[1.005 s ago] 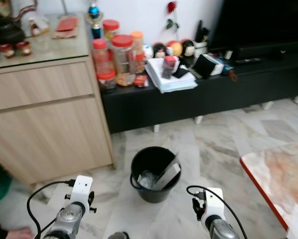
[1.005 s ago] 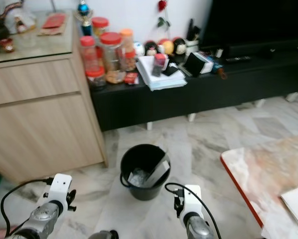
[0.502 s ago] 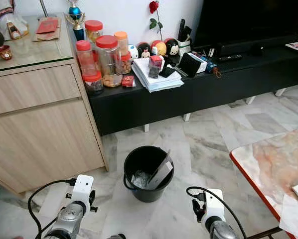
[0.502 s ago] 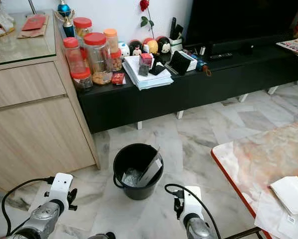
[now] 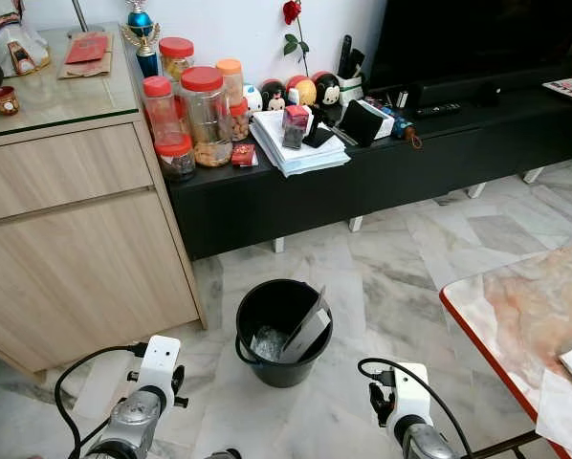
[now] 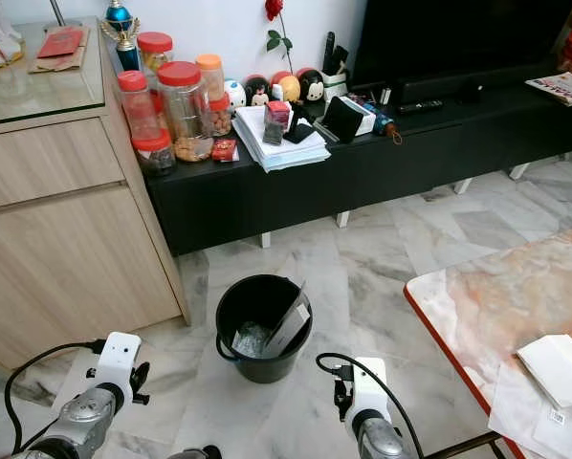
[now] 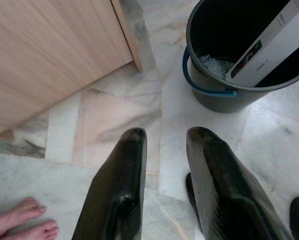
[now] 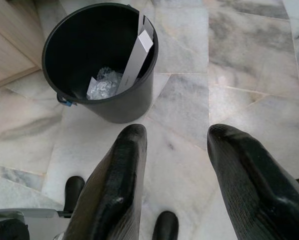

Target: Picking trash to rubbish bin

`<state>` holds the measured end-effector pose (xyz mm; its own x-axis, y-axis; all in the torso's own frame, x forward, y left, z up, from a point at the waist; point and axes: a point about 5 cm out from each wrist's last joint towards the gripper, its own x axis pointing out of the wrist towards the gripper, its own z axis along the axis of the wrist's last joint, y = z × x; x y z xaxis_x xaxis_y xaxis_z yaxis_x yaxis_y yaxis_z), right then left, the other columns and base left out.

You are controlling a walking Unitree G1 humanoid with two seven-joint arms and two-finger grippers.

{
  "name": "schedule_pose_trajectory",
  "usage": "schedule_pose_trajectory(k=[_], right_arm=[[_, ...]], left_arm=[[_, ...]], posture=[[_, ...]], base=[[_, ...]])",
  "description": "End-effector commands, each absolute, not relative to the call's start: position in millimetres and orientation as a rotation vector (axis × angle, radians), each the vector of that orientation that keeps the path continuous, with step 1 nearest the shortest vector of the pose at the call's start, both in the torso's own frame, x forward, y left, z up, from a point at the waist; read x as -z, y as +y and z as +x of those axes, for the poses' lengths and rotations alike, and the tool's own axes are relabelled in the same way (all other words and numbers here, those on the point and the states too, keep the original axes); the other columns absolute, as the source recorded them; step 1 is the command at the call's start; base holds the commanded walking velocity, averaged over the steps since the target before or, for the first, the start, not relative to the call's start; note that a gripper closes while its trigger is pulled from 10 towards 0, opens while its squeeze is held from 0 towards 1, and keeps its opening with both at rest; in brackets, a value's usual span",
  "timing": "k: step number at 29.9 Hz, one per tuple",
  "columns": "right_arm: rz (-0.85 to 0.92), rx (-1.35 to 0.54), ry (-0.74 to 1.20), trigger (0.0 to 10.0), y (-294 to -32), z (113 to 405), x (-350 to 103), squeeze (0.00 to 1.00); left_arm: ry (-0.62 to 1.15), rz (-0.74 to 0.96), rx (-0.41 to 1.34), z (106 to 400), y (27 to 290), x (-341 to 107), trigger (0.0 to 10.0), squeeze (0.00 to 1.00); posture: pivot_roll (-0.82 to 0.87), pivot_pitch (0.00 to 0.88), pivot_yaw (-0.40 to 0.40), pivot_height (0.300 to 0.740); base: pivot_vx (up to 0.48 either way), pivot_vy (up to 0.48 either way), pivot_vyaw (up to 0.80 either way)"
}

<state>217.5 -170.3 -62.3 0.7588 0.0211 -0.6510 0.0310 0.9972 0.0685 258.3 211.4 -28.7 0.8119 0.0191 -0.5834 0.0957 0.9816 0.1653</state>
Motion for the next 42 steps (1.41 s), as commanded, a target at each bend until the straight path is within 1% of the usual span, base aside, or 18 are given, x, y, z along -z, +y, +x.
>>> schedule_pose_trajectory(k=[1, 38, 42], right_arm=[[0.087, 0.024, 0.714, 10.0, -173.0, 213.9, 64.0, 0.00], [0.097, 0.025, 0.699, 10.0, -172.6, 217.3, 61.8, 0.00], [0.096, 0.027, 0.701, 10.0, -172.9, 217.0, 62.0, 0.00]], left_arm=[[0.628, 0.175, 0.043, 258.0, 208.9, 29.7, 10.0, 0.00], [0.619, 0.171, 0.042, 260.0, 206.6, 28.5, 10.0, 0.00], [0.627, 0.189, 0.037, 259.8, 207.2, 28.9, 10.0, 0.00]], posture=[[0.13, 0.096, -0.032, 0.740], [0.13, 0.116, -0.034, 0.740], [0.13, 0.118, -0.036, 0.740]], base=[[-0.262, 0.000, 0.00], [-0.286, 0.000, 0.00], [0.000, 0.000, 0.00]])
